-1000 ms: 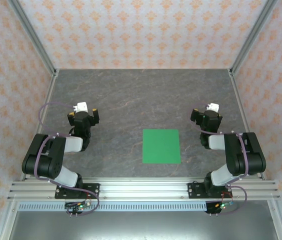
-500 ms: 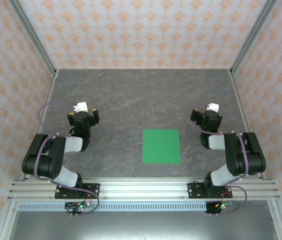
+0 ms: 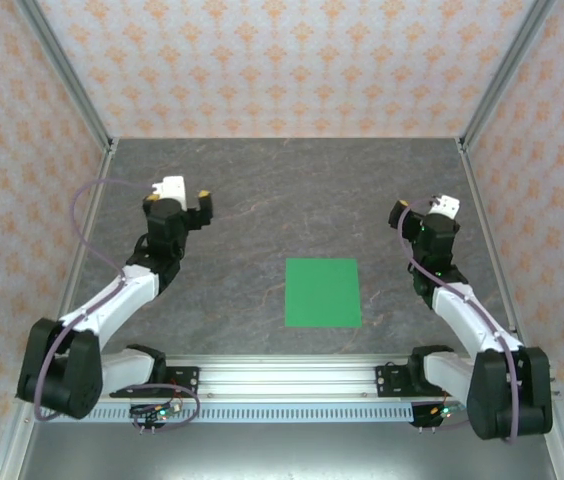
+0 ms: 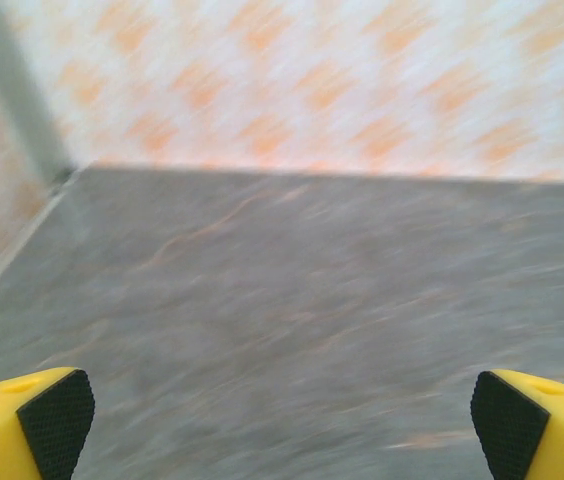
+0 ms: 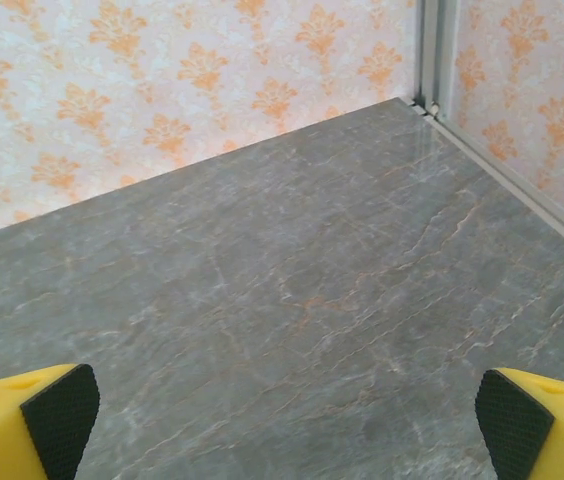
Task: Fold a paper plane with a square sheet of paper (fold left side to right side)
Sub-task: Move the square sheet of paper to the center of the table.
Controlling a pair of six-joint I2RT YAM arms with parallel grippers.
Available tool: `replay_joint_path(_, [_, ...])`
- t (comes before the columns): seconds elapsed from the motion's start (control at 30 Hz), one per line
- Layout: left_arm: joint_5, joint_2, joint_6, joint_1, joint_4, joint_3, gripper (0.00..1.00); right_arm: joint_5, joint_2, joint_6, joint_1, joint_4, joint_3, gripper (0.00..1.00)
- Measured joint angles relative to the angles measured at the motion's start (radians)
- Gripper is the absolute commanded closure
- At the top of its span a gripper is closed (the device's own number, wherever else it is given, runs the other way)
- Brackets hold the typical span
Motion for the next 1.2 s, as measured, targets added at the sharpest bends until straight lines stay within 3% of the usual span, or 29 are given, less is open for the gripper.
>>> replay_joint_path(0.13, [0.105,0.002,0.002,-0.237,-0.115,0.115,0.01,0.005,-0.026,0.025,0.036,-0.100,0.032,0.00])
replay_joint_path(0.27, [0.187,0.133,0.010,-0.458,-0.236,0.205,0.01,0.025,-0.026,0.039,0.050,-0.155,0.052,0.00])
replay_joint_path(0.47, [0.232,0.425,0.012,-0.660,-0.360,0.320,0.01,0.046,-0.026,0.047,0.059,-0.180,0.074,0.00])
replay_joint_path(0.77, [0.264,0.662,0.000,-0.691,-0.444,0.427,0.01,0.049,-0.018,0.057,0.068,-0.190,0.074,0.00])
replay_joint_path(1.2, [0.264,0.803,-0.024,-0.690,-0.511,0.562,0.00,0.044,-0.017,0.065,0.069,-0.193,0.074,0.00])
